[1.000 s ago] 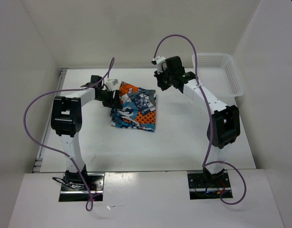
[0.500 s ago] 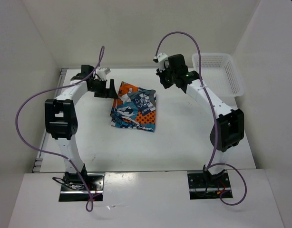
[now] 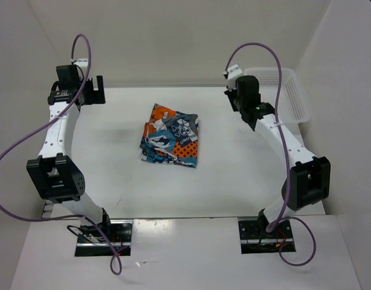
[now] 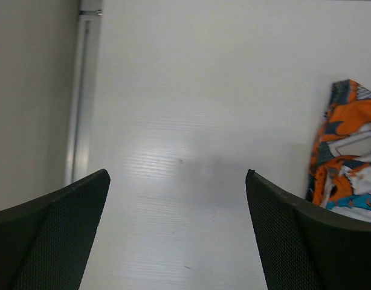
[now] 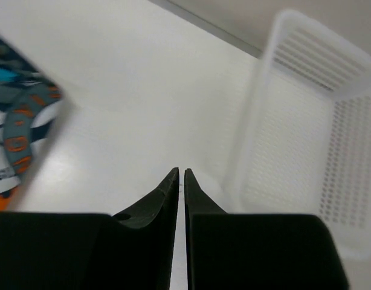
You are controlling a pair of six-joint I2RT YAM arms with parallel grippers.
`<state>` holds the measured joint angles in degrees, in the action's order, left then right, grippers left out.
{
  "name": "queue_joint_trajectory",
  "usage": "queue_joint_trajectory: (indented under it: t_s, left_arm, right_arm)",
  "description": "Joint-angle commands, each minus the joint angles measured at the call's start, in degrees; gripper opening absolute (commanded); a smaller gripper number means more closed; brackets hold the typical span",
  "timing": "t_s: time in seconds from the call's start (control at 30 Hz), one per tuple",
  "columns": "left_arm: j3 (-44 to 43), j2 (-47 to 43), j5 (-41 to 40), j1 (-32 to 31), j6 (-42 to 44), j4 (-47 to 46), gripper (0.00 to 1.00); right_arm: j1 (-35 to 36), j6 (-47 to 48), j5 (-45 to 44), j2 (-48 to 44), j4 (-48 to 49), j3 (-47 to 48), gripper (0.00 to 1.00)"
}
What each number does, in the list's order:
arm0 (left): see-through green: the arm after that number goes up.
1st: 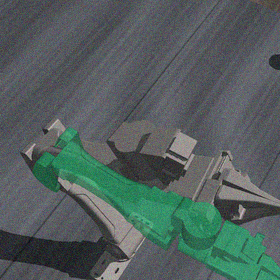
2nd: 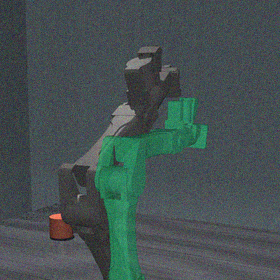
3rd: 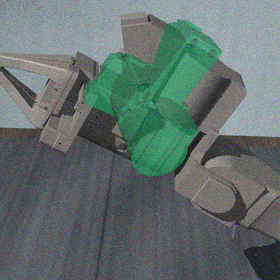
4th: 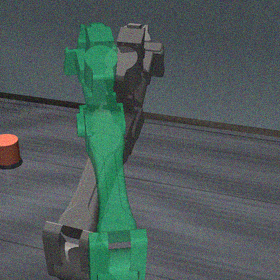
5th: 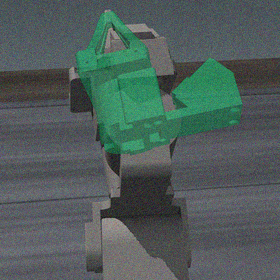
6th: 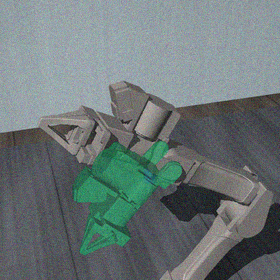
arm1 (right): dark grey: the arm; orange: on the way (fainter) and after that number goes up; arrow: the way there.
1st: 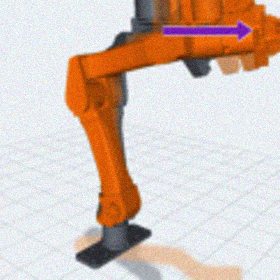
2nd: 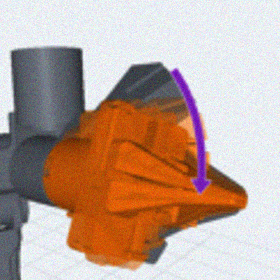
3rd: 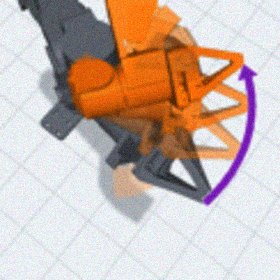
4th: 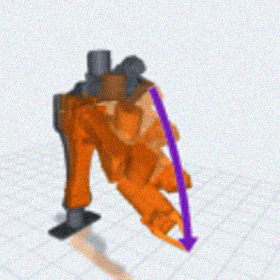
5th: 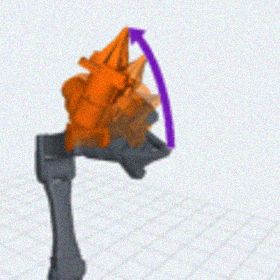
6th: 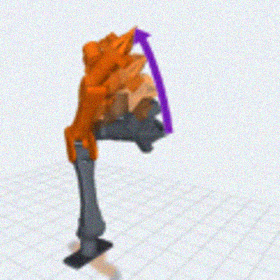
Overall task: Fold and stack the shorts
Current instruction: Fold the shorts
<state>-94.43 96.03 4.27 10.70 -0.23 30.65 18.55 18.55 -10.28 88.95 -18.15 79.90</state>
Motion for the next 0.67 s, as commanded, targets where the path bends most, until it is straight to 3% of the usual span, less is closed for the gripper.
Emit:
queue_joint_trajectory:
  t_s: [0.0,0.17,0.63]
  left_arm:
    - [2.7,-3.2,-15.9,-0.7,0.2,-2.0,1.0]
    - [6.5,-5.6,-20.2,-0.7,0.2,-3.2,1.0]
    - [8.9,-7.9,-16.1,-0.7,0.2,-3.8,1.0]
  right_arm:
    - [-3.1,0.8,-8.9,-3.9,10.2,-3.4,0.12]
    - [-6.0,0.8,-9.7,-7.3,11.6,-6.4,0.16]
    - [-6.5,1.4,-8.5,-14.1,11.6,-13.9,0.2]
